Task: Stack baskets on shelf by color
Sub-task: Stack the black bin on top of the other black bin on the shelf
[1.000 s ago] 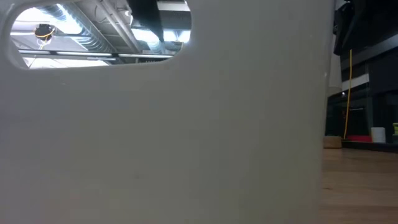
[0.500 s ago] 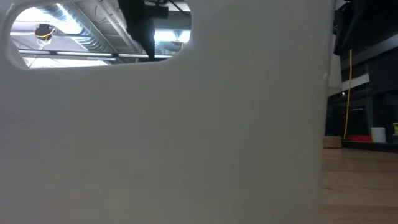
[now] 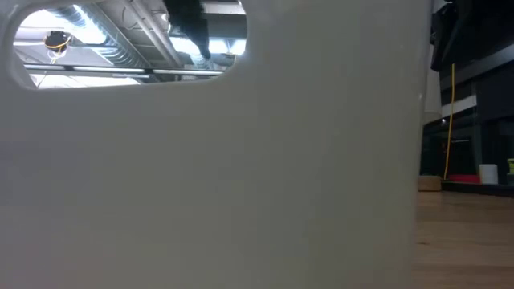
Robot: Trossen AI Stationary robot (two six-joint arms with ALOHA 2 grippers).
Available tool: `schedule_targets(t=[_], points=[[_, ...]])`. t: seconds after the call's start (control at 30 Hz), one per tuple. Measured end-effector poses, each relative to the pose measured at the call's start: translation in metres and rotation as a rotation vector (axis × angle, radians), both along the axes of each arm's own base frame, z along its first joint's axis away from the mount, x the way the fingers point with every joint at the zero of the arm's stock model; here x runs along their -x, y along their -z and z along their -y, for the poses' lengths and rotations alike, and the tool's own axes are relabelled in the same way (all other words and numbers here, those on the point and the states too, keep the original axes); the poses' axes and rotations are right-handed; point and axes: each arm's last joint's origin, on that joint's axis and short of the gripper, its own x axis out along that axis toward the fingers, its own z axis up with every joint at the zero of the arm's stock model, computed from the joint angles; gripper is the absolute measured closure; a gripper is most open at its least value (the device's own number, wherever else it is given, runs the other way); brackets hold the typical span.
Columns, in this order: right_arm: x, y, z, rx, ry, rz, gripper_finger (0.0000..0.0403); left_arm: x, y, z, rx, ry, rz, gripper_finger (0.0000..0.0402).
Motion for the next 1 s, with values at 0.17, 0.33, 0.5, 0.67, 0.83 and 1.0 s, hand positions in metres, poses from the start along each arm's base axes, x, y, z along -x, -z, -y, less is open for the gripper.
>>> schedule_targets(t=[0.17, 0.33, 0.5, 0.67, 0.83, 1.0], points=[[0.000, 0.000, 0.000, -0.011, 0.020, 0.001, 0.0306, 0.005, 0.006, 0.033, 0.399, 0.076, 0.008, 0.0327], [0.000, 0.000, 0.000, -0.010, 0.018, 0.001, 0.0306, 0.009, 0.051, 0.065, 0.548, -0.062, -0.067, 0.0327], [0.000, 0.000, 0.000, -0.009, 0.016, 0.001, 0.0306, 0.015, 0.115, 0.101, 0.635, -0.153, -0.142, 0.0334], [0.000, 0.000, 0.000, 0.006, -0.009, -0.003, 0.0306, 0.018, 0.141, 0.124, 0.740, -0.260, -0.208, 0.0336], [0.000, 0.000, 0.000, 0.007, -0.009, -0.004, 0.0306, -0.004, 0.175, 0.128, 0.876, -0.301, -0.311, 0.0336], [0.000, 0.000, 0.000, 0.006, -0.007, -0.004, 0.0306, -0.038, 0.206, 0.114, 0.823, -0.189, -0.285, 0.0336]])
